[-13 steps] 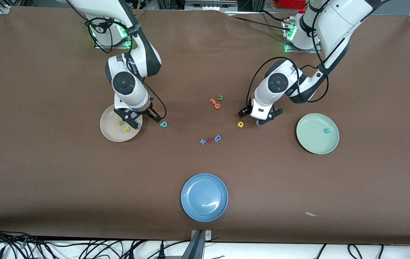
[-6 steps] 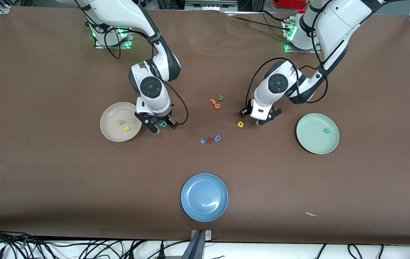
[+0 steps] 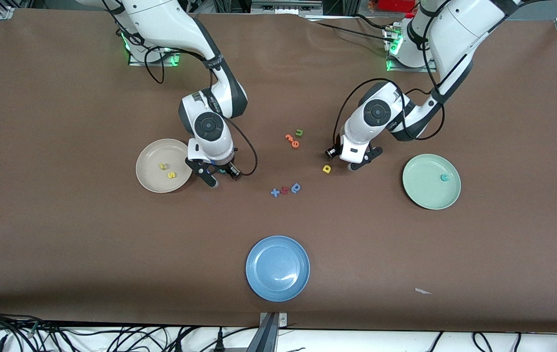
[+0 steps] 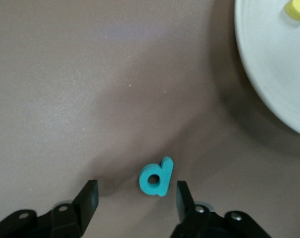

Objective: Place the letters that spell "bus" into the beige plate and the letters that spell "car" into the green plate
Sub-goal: 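Grasp the teal d with the right gripper while the left gripper grasps r, then place the teal d on the white plate while the left gripper drops r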

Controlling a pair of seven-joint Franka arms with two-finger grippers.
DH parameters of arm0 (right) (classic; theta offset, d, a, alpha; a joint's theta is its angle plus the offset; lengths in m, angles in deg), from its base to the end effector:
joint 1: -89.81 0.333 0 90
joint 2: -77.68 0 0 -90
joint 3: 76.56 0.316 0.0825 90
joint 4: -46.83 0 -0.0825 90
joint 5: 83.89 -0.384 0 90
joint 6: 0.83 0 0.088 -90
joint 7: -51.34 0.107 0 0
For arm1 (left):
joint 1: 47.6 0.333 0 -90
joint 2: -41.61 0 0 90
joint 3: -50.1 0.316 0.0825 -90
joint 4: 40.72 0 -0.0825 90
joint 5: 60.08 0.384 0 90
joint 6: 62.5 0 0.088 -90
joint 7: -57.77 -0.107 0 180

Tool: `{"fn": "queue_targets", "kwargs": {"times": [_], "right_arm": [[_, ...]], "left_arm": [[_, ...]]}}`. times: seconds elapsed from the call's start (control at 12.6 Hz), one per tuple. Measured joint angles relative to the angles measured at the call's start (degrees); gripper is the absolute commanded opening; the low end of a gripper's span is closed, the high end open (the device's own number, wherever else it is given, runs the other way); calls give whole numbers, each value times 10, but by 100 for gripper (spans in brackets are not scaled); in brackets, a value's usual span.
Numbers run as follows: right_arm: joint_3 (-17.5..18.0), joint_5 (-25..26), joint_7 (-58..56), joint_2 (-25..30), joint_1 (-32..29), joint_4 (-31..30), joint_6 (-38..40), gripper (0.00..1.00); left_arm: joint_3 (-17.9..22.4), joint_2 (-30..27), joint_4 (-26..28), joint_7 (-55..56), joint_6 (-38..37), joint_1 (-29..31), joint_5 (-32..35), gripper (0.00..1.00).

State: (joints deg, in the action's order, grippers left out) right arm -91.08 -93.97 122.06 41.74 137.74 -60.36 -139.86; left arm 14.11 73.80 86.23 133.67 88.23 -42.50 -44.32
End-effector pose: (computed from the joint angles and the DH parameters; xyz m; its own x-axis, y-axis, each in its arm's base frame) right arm 0.5231 0.3541 0.1810 0.7358 -0.6768 0.0225 -0.6769 -0.7341 0.0536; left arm 0.4566 -0.2963 0.1672 0.8077 0.5613 -0.1805 0.5778 -0.8144 0.0529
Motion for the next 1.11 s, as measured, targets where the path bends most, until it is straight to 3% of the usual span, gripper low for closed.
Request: {"fn": "queue_targets", "kwargs": {"times": [0.16,0.4,0.48,0.72,1.11], "right_arm": [[-1,0,-4,-4,-3,0,0,65],[-1,0,-8,-5,-4,1,-1,34],[-1,0,-8,-5,-4,1,0,28],[-1,0,-12,-4,-4,3,0,28],[-17,0,-50,5,-4,10,41,28]], "left_arm": [[-1,0,-3,1,0,-2,0,20],[-2,-3,-3,2,-2,-2,0,18],[-2,-3,-3,3,-2,-2,0,14],[2,-6,-15,3,-16,1,0,12],[4,-46,-78,-27,-114,42,2,12]]}}
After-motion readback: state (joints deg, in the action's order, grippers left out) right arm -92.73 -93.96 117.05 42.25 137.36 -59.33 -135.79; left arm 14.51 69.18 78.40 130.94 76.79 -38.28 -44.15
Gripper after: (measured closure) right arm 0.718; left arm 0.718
